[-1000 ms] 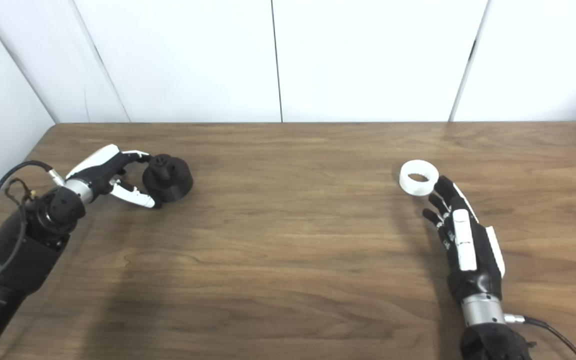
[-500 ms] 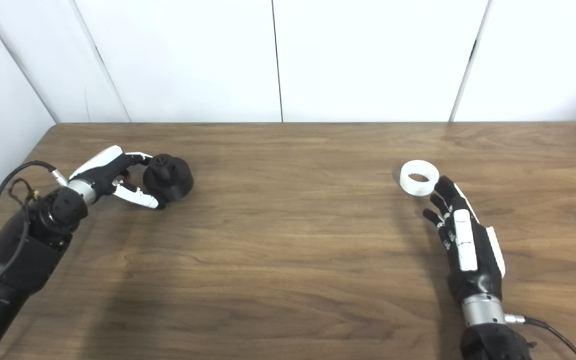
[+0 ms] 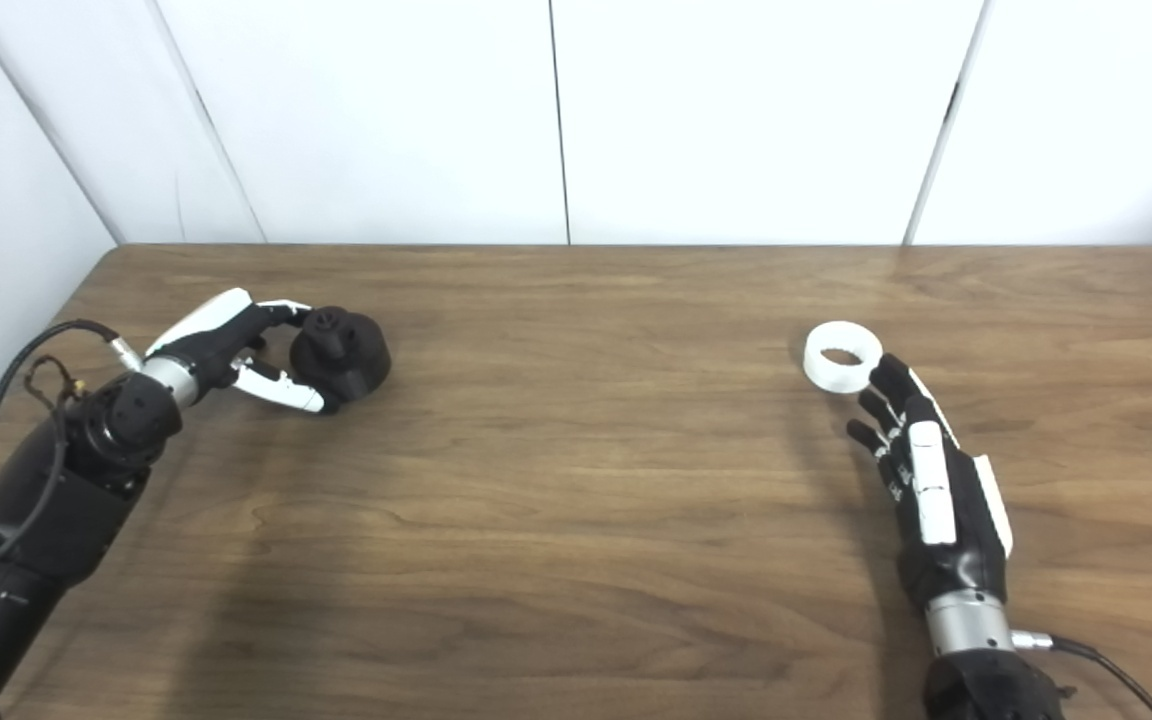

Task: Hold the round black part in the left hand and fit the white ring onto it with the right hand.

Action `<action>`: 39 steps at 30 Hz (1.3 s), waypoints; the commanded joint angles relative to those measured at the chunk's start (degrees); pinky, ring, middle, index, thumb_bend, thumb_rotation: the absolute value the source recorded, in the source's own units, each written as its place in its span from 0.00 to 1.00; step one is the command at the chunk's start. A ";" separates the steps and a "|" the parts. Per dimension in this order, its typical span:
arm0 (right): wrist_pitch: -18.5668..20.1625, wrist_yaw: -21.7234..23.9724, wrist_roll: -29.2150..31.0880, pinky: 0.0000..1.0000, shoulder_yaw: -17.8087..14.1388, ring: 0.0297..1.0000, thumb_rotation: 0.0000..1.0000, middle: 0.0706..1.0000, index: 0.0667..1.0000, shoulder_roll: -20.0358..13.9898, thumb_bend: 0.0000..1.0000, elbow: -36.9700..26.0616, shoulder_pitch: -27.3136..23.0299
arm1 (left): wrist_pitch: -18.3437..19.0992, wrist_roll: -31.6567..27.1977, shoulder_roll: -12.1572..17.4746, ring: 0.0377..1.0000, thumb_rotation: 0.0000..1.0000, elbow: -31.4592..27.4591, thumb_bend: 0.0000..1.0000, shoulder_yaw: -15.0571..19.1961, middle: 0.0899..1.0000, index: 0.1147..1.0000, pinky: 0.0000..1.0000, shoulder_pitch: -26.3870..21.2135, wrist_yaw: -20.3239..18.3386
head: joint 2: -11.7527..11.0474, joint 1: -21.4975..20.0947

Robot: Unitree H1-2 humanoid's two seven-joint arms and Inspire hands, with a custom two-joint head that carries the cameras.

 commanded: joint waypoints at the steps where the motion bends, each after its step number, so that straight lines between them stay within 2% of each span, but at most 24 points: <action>1: -2.22 0.75 0.66 0.85 -0.12 0.91 0.90 0.92 0.89 -0.06 0.52 -0.16 0.04 | -0.89 0.06 0.50 0.95 0.25 -0.11 0.97 0.53 0.90 0.83 0.86 -3.02 0.96 | 0.04 -0.04; 8: -1.15 0.25 0.70 0.86 -0.30 0.92 0.90 0.91 0.89 0.18 0.53 -0.85 0.01 | -1.87 0.46 0.10 0.95 0.26 1.00 0.97 0.22 0.89 0.81 0.83 -3.50 1.61 | 0.09 -0.32; 12: -1.81 0.51 0.46 0.87 -0.17 0.93 0.92 0.92 0.90 0.01 0.51 -0.52 0.00 | -3.31 0.65 0.22 0.94 0.28 1.71 0.97 -0.15 0.88 0.78 0.83 -3.59 2.13 | 0.15 -0.43; 15: -1.85 0.47 0.29 0.86 -0.13 0.93 0.92 0.92 0.90 -0.03 0.52 -0.48 -0.04 | -4.07 0.72 0.29 0.93 0.25 1.95 0.92 -0.35 0.88 0.76 0.82 -3.64 2.28 | 0.19 -0.68; 16: -1.67 0.41 0.22 0.86 -0.11 0.93 0.91 0.92 0.90 -0.03 0.52 -0.64 0.01 | -4.36 0.60 0.25 0.93 0.20 2.05 0.88 -0.26 0.88 0.74 0.82 -3.63 2.38 | 0.24 -0.64; 20: -0.34 -0.24 0.11 0.86 -0.37 0.92 0.90 0.92 0.89 0.17 0.54 -1.30 0.08 | -4.27 0.46 0.11 0.92 0.15 2.44 0.84 -0.20 0.88 0.69 0.82 -3.80 2.27 | 0.31 -0.63; 39: -0.24 -0.02 0.18 0.86 -0.28 0.92 0.91 0.92 0.90 0.04 0.53 -1.53 0.20 | -4.63 1.30 -0.04 0.92 0.15 1.87 0.85 -0.27 0.87 0.65 0.82 -3.14 3.56 | 0.51 -0.54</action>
